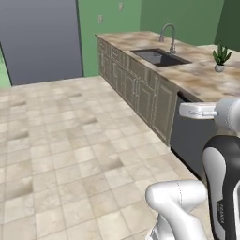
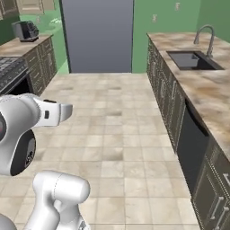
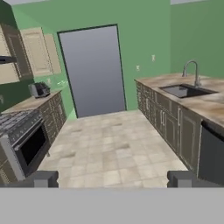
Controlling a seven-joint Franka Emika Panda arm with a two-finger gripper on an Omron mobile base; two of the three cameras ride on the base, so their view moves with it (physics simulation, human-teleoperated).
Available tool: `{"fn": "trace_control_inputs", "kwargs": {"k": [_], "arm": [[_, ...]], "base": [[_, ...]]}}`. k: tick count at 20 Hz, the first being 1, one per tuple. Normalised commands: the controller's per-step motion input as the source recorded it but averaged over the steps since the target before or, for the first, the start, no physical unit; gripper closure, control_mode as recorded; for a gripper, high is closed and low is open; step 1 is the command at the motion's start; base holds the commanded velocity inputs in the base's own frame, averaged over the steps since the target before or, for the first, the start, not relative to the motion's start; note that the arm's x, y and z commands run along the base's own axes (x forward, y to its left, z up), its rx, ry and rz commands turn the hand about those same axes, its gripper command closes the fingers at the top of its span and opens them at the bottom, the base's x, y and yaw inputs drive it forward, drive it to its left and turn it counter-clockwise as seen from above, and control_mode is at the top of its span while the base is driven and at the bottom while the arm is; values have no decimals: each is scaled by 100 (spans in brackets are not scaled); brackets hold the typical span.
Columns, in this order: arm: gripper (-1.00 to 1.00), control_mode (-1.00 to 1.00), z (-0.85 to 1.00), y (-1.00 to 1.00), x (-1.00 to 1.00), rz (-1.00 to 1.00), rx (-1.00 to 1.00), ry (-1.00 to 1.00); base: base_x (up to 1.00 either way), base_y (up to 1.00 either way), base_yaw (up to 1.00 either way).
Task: Open the cabinet directly in front. Then move the liquor and the cup to the dining counter with the candle on it.
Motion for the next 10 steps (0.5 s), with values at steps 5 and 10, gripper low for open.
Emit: {"fn": "trace_control_inputs", "kwargs": {"k": [5,10], "arm": [[-100,100,0,0,0,0,0,0],[-100,100,0,0,0,0,0,0]], "base": [[100,45,2],[100,13,4]]}}
